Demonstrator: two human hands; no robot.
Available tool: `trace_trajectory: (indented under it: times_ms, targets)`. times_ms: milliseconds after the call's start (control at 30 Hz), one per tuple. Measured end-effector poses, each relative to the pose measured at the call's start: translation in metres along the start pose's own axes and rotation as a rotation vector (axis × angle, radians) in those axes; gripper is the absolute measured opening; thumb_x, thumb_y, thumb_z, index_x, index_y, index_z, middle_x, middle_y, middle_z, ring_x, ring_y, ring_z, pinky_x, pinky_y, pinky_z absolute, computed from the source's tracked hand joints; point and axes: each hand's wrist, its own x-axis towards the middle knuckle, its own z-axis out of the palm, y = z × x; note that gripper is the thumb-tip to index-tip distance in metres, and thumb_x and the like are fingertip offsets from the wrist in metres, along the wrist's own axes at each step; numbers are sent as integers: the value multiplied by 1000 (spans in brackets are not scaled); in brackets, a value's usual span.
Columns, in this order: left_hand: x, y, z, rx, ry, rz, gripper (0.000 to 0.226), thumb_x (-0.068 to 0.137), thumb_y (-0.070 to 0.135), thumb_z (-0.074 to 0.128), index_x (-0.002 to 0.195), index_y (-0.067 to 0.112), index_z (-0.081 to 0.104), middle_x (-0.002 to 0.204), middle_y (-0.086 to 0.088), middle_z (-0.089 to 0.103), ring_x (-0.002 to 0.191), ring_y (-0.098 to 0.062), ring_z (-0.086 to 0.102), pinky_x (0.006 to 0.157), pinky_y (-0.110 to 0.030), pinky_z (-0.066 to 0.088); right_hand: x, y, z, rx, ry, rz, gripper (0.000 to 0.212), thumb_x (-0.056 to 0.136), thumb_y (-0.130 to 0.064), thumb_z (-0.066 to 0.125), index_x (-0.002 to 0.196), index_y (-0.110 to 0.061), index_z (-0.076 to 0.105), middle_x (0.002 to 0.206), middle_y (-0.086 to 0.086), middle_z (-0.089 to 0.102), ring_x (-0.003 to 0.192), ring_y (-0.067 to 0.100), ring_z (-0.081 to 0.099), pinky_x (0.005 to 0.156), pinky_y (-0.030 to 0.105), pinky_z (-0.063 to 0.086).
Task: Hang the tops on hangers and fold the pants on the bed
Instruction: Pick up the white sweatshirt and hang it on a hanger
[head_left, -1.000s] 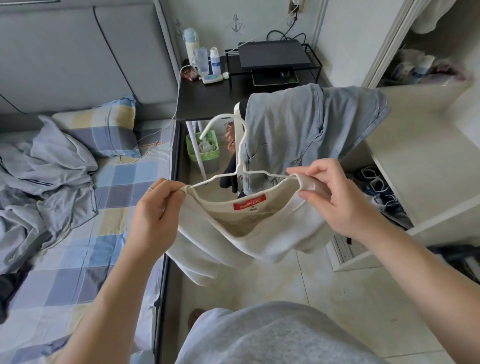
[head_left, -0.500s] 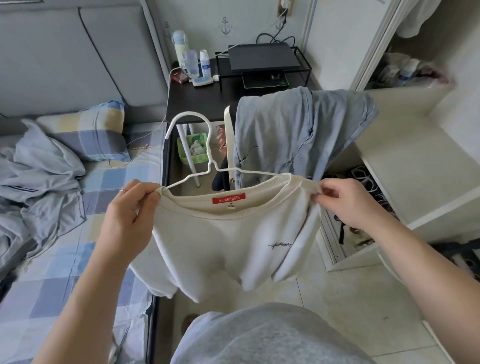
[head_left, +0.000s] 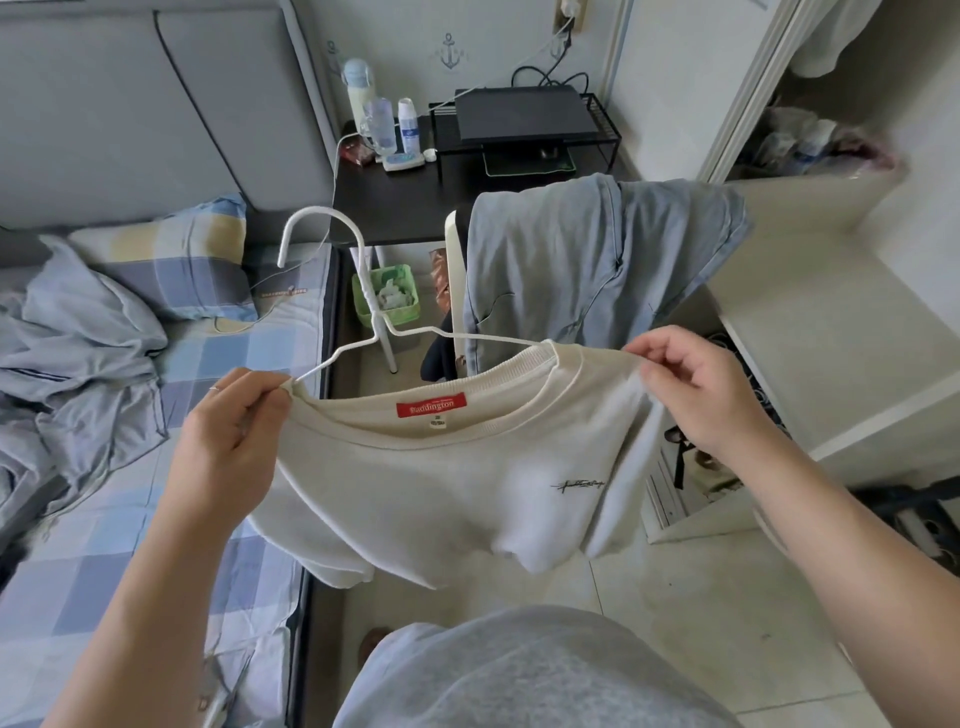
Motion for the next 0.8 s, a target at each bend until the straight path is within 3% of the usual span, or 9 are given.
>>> trace_trajectory:
  times_ms: [133,200,400,500,633,733,800]
  targets:
    - [3,7,3,36,-31,28,17,96,12,49,93,18,65,85,5,58,87,-5,53,77,-6,35,3,-6,-3,141,-22,54,11,86,-26,65,92,-29,74,82,-3,70,80,10,62,78,25,48]
    - [3,10,4,17,-48,35,17,95,14,49,92,18,65,83,4,57,85,-7,53,76,-8,35,6,-7,-5,160,1,49,12,84,-29,66,91,-35,75,80,-8,70,78,7,62,76,21,49]
    - [-1,20,11,-179,-66,2,19,95,9,50,86,15,66,77,9,57,76,-5,49,70,-10,35,7,-1,-11,18,21,-25,26,92,-11,69,94,-37,71,88,-15,70,83,-5,61,80,8,43]
    - [0,19,12,-220,-56,-36,22,97,5,51,88,17,67,75,8,57,73,-4,49,68,-9,36,3,3,-9,-77,-41,-61,22,97,-8,62,110,-23,71,100,-1,68,95,0,63,89,15,46]
    - [-1,15,14,-249,-59,-77,17,95,15,53,88,17,69,78,-5,60,74,-9,51,68,-12,37,-3,4,-2,-241,-106,-145,27,95,-14,66,121,-11,72,102,-2,64,92,16,63,86,24,47]
    - [-1,12,19,-255,-83,-89,18,94,19,52,88,18,70,78,-2,61,77,-12,51,70,-16,38,-6,6,8,-366,-4,-286,29,89,-6,73,117,-5,71,99,3,64,89,12,61,82,20,46]
    - [0,10,20,-249,-72,-99,19,94,21,52,89,18,70,78,-4,61,77,-12,52,70,-16,38,-8,9,14,-434,91,-364,24,86,1,74,109,1,69,97,7,64,89,18,62,81,31,51]
